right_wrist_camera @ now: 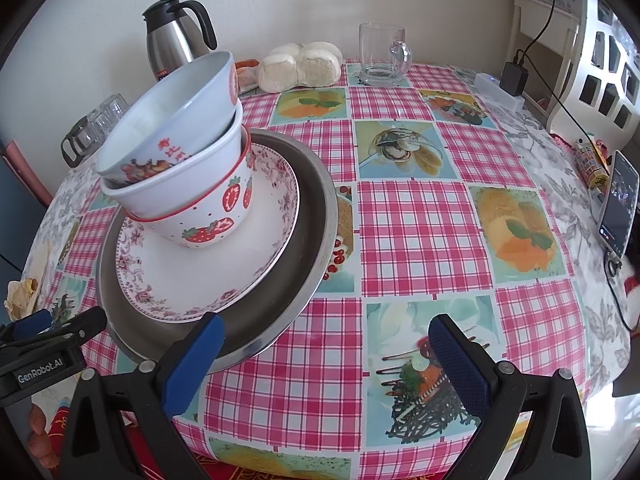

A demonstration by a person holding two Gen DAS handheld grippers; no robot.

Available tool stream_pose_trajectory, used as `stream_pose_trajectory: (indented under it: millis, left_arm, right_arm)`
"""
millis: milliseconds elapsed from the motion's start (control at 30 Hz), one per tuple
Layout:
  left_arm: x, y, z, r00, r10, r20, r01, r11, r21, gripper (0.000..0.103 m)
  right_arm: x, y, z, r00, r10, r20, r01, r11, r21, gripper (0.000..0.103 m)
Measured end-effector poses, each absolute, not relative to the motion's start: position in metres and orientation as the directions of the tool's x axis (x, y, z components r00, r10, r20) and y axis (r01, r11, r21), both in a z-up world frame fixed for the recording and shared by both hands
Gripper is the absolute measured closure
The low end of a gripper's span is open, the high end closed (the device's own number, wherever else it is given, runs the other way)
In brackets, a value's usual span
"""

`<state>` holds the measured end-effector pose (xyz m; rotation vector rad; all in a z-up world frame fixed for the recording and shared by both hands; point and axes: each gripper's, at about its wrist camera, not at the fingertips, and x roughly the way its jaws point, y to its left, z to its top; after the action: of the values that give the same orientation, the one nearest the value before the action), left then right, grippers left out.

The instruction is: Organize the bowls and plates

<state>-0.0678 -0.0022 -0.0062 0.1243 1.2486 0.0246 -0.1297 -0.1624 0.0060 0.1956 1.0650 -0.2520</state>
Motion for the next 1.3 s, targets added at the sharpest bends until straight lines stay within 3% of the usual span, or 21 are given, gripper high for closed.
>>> stream_pose_trajectory:
  millis: [1300]
  left_arm:
    - [-0.0643,0.0009,-0.0118,0.288,0.095,-0.953,0.043,0.993,0.111,0.003]
  right_arm:
    - [-0.1249,-0.1624,0.0051,0.445,-0.117,-0.888,0.283,0.959,0.015,0.000]
